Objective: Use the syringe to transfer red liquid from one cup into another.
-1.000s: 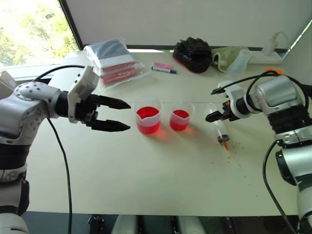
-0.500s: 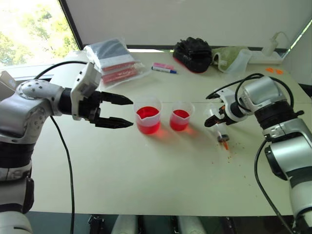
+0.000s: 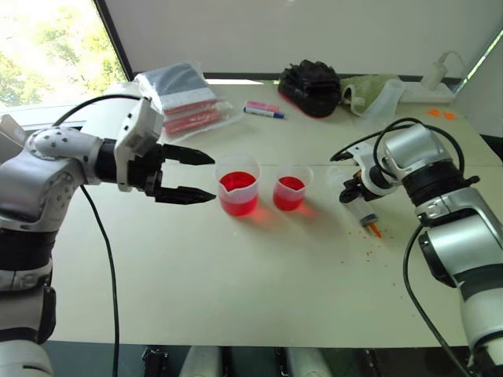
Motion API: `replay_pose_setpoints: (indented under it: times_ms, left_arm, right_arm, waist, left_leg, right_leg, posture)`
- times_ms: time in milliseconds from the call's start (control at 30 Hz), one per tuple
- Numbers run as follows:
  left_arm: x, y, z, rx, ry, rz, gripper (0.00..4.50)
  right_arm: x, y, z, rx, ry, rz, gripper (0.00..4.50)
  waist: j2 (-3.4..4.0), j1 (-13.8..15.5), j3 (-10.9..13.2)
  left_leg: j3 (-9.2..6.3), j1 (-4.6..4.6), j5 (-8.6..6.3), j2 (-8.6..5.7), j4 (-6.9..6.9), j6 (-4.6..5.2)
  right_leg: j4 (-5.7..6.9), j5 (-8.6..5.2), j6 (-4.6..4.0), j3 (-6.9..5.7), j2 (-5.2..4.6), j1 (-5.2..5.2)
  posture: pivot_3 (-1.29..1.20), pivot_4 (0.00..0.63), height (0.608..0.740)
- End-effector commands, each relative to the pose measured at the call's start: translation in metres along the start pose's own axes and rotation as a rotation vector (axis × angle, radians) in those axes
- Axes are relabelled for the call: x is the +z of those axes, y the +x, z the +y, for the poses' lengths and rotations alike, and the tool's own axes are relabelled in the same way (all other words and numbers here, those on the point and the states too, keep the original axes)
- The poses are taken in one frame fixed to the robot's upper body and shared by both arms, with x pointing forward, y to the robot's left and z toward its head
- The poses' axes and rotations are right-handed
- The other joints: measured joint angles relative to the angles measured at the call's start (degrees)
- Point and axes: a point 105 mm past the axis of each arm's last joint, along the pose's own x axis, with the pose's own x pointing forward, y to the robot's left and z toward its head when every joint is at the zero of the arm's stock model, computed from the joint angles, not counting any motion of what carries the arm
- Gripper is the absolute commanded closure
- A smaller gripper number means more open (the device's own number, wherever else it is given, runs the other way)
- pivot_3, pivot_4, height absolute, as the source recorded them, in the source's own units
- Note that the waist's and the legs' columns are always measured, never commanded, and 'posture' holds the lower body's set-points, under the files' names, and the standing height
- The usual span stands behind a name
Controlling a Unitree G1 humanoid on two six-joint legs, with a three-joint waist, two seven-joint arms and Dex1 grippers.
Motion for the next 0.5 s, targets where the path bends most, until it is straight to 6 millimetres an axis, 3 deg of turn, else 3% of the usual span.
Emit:
replay_pose_setpoints:
  times_ms: [33,333,500]
  left_arm:
    - [0.015,-0.008,0.003,0.046,0.067,-0.026,0.64]
    - [0.019,-0.02,0.013,0.145,0.051,-0.064,0.64]
    - [0.022,-0.027,0.02,0.191,0.041,-0.097,0.64]
  right_arm:
    - [0.011,-0.01,0.002,0.0,-0.028,-0.056,3.12]
    - [0.038,-0.047,-0.004,0.028,0.047,-0.299,3.12]
    - [0.079,-0.093,-0.006,-0.087,-0.039,-0.756,3.12]
  waist:
    - [0.0,0.0,0.0]
    - [0.0,0.1,0.0]
    - [0.0,0.1,0.0]
  left_leg:
    - [0.0,0.0,0.0,0.0,0.01,0.0]
    - [0.0,-0.03,0.0,0.0,0.02,0.0]
    - [-0.02,-0.11,0.0,0.0,0.05,0.0]
  right_leg:
    - [0.0,0.0,0.0,0.0,0.0,0.0]
    - [0.02,0.0,0.0,0.0,0.0,-0.02]
    - [0.03,0.0,0.01,-0.02,-0.01,-0.06]
  posture:
    - [0.0,0.15,0.711]
    - [0.0,0.15,0.711]
    - [0.0,0.15,0.711]
